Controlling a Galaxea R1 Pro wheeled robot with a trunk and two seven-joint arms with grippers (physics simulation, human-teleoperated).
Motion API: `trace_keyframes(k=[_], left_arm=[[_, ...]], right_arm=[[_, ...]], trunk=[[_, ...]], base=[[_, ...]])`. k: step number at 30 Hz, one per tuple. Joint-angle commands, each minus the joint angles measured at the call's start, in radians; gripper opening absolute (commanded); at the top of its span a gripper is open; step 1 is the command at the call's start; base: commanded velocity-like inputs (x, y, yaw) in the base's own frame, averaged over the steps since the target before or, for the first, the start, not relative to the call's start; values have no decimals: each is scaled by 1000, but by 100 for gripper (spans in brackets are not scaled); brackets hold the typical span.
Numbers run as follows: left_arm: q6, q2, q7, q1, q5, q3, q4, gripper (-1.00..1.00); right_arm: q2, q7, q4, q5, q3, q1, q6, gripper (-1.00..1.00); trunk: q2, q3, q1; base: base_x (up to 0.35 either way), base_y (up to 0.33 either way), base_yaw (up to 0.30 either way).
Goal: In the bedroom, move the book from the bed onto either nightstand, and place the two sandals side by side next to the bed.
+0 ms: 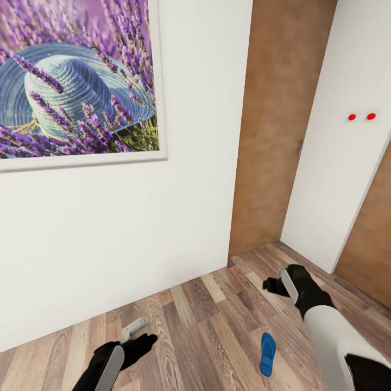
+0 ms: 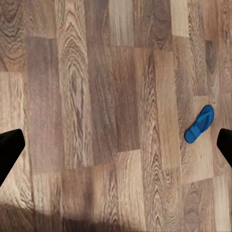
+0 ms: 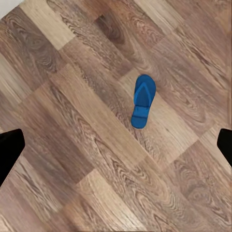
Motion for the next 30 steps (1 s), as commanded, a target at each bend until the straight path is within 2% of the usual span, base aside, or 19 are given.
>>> trace_keyframes(k=[1,2,3,6,8,9,11,12,14,15,16,18,19,20,23,24,26,30], left_arm=[[5,0,7,0,13,20,-2,100],[6,1,7,0,15,64,-2,100],[6,1,7,0,15,64,-2,100],[6,2,7,1,17,88,-2,100],[7,0,7,1,17,97,-1,100],[7,0,7,1,17,103,-1,100],[7,-1,7,1,18,107,1,100],[7,0,6,1,18,111,2,100],[6,2,5,3,21,112,1,100],[7,2,4,4,23,113,1,100],[7,4,4,6,33,115,0,100],[7,5,5,7,40,116,-1,100],[6,5,5,8,44,116,-1,100],[6,5,6,8,46,116,-1,100],[6,5,6,8,48,116,-1,100],[6,6,6,9,49,116,-1,100],[5,6,7,9,49,116,-2,100],[4,6,8,9,49,115,-2,100]], right_arm=[[-4,-3,21,-6,0,-9,-26,100],[-13,14,64,-2,6,-24,-103,100],[-13,14,64,-2,6,-24,-103,100],[-18,46,80,4,24,-27,-172,100],[-25,99,77,14,62,-25,-226,100],[-36,149,66,26,93,-24,-275,100],[-52,194,55,35,114,-23,-326,100],[-74,238,44,50,135,-12,-427,100],[-88,257,40,79,145,6,-518,100],[-97,266,39,103,150,19,-571,100],[-137,337,41,248,194,65,-779,100],[-159,404,46,360,232,84,-915,100],[-173,466,50,462,259,99,-1043,100],[-178,489,52,502,268,104,-1101,100],[-191,533,55,581,285,115,-1256,100],[-197,551,57,615,295,119,-1344,100],[-197,560,59,637,304,122,-1403,100],[-200,557,46,666,312,124,-1472,100]], trunk=[[-8,-4,4],[-15,-7,8],[-22,-11,12],[-43,-20,23],[-57,-26,31],[-64,-29,35],[-78,-36,42],[-85,-39,46],[-99,-45,54],[-106,-48,58],[-113,-51,61],[-127,-58,69],[-134,-61,73],[-141,-64,77],[-162,-73,88],[-169,-76,92],[-183,-83,100],[-211,-95,115]], base=[[0,0,0],[0,0,0],[0,0,0],[0,0,0],[0,0,0],[0,0,0],[0,0,0],[0,0,0],[0,0,0],[0,0,0],[0,0,0],[0,0,0],[0,0,0],[0,0,0],[0,0,0],[0,0,0],[0,0,0],[0,0,0]])
